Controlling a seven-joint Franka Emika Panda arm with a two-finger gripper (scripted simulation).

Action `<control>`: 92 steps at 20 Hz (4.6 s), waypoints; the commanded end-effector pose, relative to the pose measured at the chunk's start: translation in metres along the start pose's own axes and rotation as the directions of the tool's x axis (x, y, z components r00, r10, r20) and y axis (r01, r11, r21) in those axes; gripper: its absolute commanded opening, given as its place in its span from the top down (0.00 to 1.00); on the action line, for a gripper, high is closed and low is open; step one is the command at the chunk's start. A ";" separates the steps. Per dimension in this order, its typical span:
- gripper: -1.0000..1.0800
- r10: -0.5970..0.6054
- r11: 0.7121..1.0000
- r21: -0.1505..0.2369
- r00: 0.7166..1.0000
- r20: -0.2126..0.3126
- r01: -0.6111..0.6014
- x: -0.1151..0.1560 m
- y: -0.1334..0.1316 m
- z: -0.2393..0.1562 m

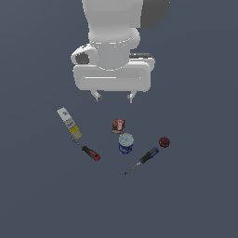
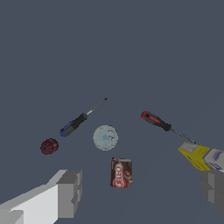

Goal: Pick up a designated object from a clutter of objects.

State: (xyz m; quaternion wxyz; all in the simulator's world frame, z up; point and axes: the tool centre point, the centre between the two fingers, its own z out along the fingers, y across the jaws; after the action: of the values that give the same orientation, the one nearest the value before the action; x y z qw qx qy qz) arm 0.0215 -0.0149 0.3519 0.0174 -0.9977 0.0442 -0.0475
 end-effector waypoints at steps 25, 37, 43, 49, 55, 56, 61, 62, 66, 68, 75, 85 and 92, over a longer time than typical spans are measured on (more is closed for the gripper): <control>0.04 0.207 0.978 -0.010 0.978 0.012 -0.207 0.007 -0.046 0.046; 0.04 0.408 0.913 -0.030 0.913 0.022 -0.408 0.005 -0.090 0.097; 0.04 0.502 0.865 -0.041 0.865 0.023 -0.501 0.001 -0.112 0.122; 0.04 0.589 0.807 -0.051 0.808 0.023 -0.588 -0.005 -0.135 0.148; 0.04 0.670 0.742 -0.062 0.742 0.021 -0.668 -0.013 -0.157 0.173; 0.04 0.683 0.730 -0.063 0.730 0.021 -0.681 -0.015 -0.161 0.178; 0.04 0.743 0.668 -0.071 0.669 0.018 -0.741 -0.023 -0.179 0.199; 0.04 0.755 0.655 -0.073 0.656 0.017 -0.752 -0.025 -0.183 0.203; 0.04 0.798 0.601 -0.079 0.602 0.015 -0.795 -0.034 -0.197 0.220; 0.04 0.819 0.573 -0.083 0.574 0.013 -0.815 -0.038 -0.204 0.228; 0.04 0.877 0.479 -0.092 0.480 0.007 -0.873 -0.055 -0.226 0.255; 0.04 0.916 0.400 -0.100 0.402 0.001 -0.911 -0.069 -0.243 0.275; 0.04 0.919 0.393 -0.101 0.395 0.001 -0.914 -0.071 -0.245 0.278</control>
State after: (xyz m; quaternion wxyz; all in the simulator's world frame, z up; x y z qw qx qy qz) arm -0.0009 0.2437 0.0788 -0.0002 -0.8101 0.5863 0.0001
